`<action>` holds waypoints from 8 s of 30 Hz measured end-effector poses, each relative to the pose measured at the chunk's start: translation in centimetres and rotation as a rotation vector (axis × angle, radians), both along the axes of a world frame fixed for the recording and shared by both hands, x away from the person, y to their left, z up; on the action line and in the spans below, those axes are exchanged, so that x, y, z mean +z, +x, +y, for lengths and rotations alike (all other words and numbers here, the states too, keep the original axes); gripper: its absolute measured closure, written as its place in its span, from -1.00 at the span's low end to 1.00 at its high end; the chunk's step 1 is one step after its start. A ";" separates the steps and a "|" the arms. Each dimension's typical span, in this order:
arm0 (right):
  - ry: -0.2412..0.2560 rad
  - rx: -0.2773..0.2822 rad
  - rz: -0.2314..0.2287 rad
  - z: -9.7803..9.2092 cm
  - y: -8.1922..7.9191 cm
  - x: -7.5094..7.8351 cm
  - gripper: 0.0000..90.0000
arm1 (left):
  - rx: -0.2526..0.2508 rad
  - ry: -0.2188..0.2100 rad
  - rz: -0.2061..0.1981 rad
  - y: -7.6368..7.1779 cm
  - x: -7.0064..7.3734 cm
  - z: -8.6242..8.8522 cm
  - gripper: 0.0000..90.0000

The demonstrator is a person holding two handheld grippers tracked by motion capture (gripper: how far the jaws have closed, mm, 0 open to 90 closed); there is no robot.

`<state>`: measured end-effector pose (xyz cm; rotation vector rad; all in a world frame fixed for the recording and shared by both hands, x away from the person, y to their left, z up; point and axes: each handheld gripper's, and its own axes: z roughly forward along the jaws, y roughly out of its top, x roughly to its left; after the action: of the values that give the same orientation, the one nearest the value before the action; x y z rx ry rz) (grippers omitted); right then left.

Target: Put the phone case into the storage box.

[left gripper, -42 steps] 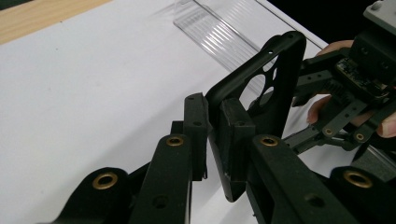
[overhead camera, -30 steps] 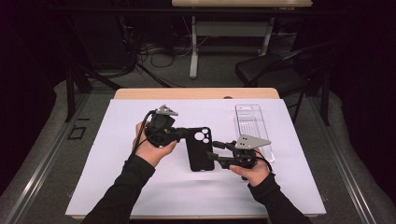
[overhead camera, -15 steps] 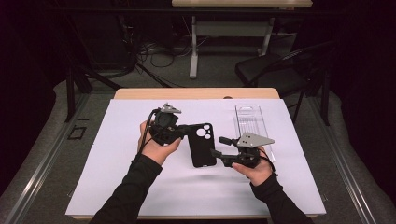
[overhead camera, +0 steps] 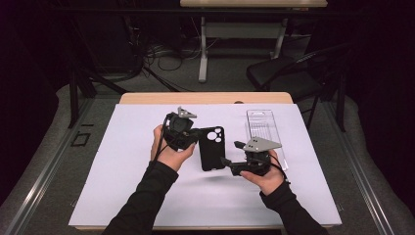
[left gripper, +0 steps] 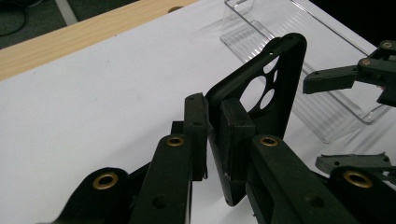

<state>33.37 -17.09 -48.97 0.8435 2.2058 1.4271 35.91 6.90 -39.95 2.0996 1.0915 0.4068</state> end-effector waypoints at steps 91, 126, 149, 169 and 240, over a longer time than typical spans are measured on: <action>-0.351 0.007 -0.086 3.0 2.5 6.7 0.71 | 0.002 0.092 -0.029 -0.9 -0.5 -2.3 0.85; -0.372 -0.006 -0.035 3.0 2.8 6.7 0.77 | -0.007 0.116 -0.044 -1.3 -0.7 -2.8 0.85; -0.402 -0.018 -0.058 3.0 2.7 6.8 0.80 | -0.014 0.094 -0.045 -1.3 -0.9 -2.8 0.84; -0.400 -0.016 -0.093 3.1 2.6 7.2 0.82 | -0.017 0.076 -0.055 -1.1 -1.1 -2.7 0.69; -0.326 -0.085 -0.221 -1.5 5.9 11.4 0.82 | -0.010 -0.034 -0.072 -1.1 -4.9 6.2 -0.05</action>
<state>39.30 -18.56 -37.53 0.6263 2.1261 1.0275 34.80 13.07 -44.88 2.0440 1.0385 0.4527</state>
